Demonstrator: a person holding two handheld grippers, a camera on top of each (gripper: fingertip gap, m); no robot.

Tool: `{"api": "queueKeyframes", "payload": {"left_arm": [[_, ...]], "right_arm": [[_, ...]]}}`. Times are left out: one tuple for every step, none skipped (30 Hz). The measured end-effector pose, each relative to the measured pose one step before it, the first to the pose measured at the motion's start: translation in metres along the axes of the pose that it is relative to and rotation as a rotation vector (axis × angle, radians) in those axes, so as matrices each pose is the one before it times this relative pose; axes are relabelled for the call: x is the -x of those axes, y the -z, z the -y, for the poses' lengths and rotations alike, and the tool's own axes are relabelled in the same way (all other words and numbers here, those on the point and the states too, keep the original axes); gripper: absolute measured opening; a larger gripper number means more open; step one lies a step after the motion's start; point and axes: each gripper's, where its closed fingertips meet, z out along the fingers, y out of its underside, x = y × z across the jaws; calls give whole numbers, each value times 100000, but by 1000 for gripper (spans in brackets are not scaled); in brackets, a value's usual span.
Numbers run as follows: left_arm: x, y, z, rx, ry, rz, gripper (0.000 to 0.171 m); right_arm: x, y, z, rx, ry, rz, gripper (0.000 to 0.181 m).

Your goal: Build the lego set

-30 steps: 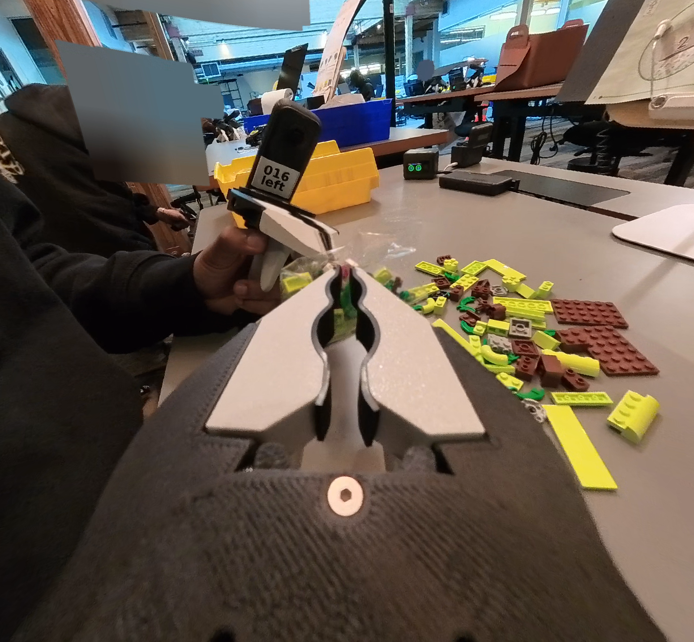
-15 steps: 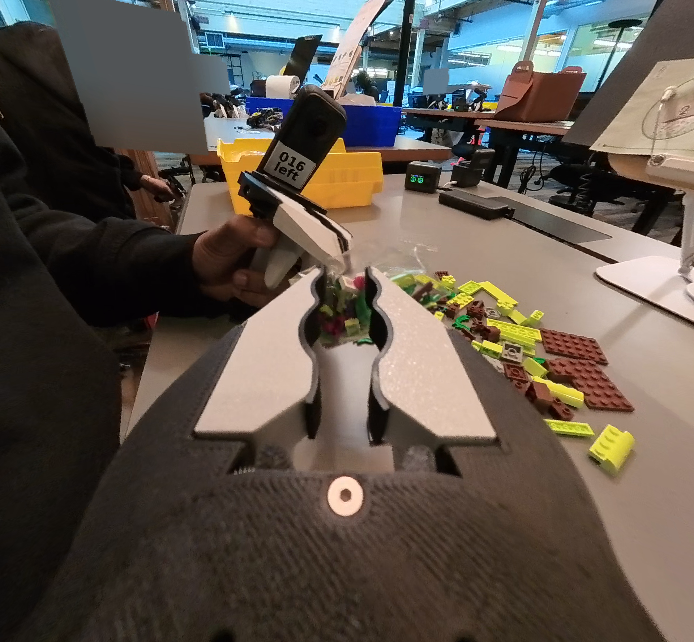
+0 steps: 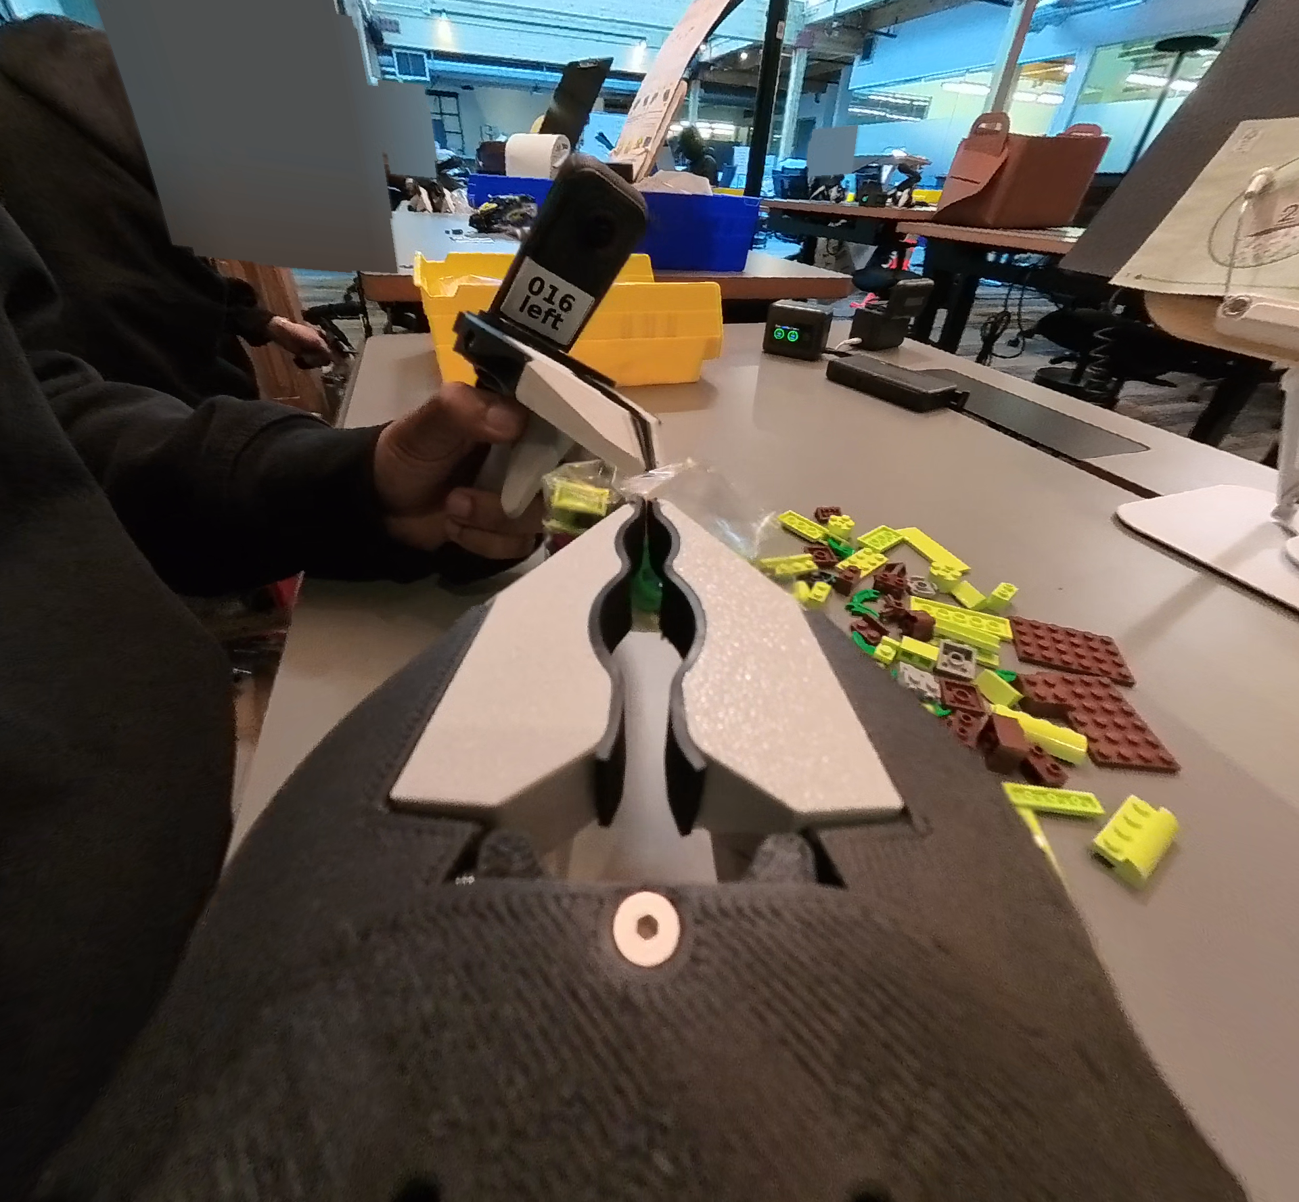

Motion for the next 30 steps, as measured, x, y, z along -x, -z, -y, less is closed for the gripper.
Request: {"api": "queueKeyframes", "payload": {"left_arm": [[-105, 1, 82, -316, -1860, 169, 0], [-242, -18, 138, -720, -1857, -605, 3], [-220, -65, 40, -39, -1295, -660, 13], [-156, -108, -106, 820, -749, -639, 20], [-144, -138, -267, 1611, -190, -931, 27], [-119, -122, -221, 1303, 275, -928, 30], [-77, -88, -109, 603, 379, -646, 30], [-159, -26, -6, 5, 122, -1033, 27], [-221, 19, 41, -169, 153, -1393, 20], [-96, 9, 14, 65, 549, -872, 15], [-63, -4, -65, 381, 984, -921, 11], [-39, -40, -94, 456, 1620, -1121, 9], [-23, -53, -37, 180, 2037, -1122, 6], [-57, -51, 1, -221, 1815, -1156, 4], [-73, -27, 27, -426, 1458, -1193, 3], [-101, -35, 1, -237, 1660, -1434, 2], [-130, -19, 15, -230, 1791, -1682, 1], [-149, -20, 18, -301, 1305, -1564, 0], [-187, -33, -6, 69, 616, -1260, 0], [-127, -22, 7, 284, -309, -358, 0], [-67, -6, 82, -5, -350, 153, 0], [-43, 17, 96, -154, 156, -54, 0], [-7, 94, 194, -1079, 422, -200, 0], [-4, 200, 331, -2099, 566, -406, 0], [67, 248, 368, -2336, 723, -118, 0], [112, 92, 24, -92, -151, 492, 0], [118, 23, -110, 763, -743, 934, 0], [33, 65, 89, -316, -1078, 854, 0], [-56, 17, 184, -561, -772, 440, 0], [-38, -22, -2, 464, -1036, 498, 0]], "right_arm": [[74, 7, 31, -342, -1431, 1139, 0], [85, 4, 15, -207, -1461, 1295, 0], [114, 8, 29, -288, -1652, 1462, 0], [111, 0, 55, -446, -1826, 1454, 0], [126, 13, 82, -605, -1884, 1585, 0], [88, 18, 46, -377, -1964, 1474, 0], [70, 32, 41, -317, -1762, 1286, 0], [25, 47, 71, -442, -1592, 988, 0], [3, 57, 88, -619, -1440, 750, 0], [35, 61, 120, -772, -1246, 860, 0], [67, 67, 144, -877, -1046, 965, 0], [72, 45, 113, -680, -835, 863, 0], [49, 29, 60, -391, -564, 704, 0], [67, 39, 67, -449, -524, 738, 0], [90, 38, 67, -537, -881, 1042, 0], [108, 39, 81, -588, -1110, 1248, 0], [112, 38, 90, -587, -952, 1236, 0], [119, 35, 94, -541, -590, 1041, 0], [98, 37, 80, -422, -222, 764, 0], [52, 45, 66, -271, -52, 405, 0], [-9, 79, 67, -272, 163, -14, 0], [-66, 93, 71, -196, 97, -322, 0], [-142, 112, 103, -417, -48, -655, 0], [-197, 197, 257, -1287, -365, -953, 0], [-143, 200, 248, -1284, -1393, -14, 0], [-69, 84, 65, -307, -2699, 858, 0], [-87, 70, 52, -384, -2666, 701, 0], [-84, 125, 205, -1004, -989, -70, 0], [-110, 60, 54, -14, 450, -826, 0], [-83, 30, -7, 172, 567, -782, 0]]}}
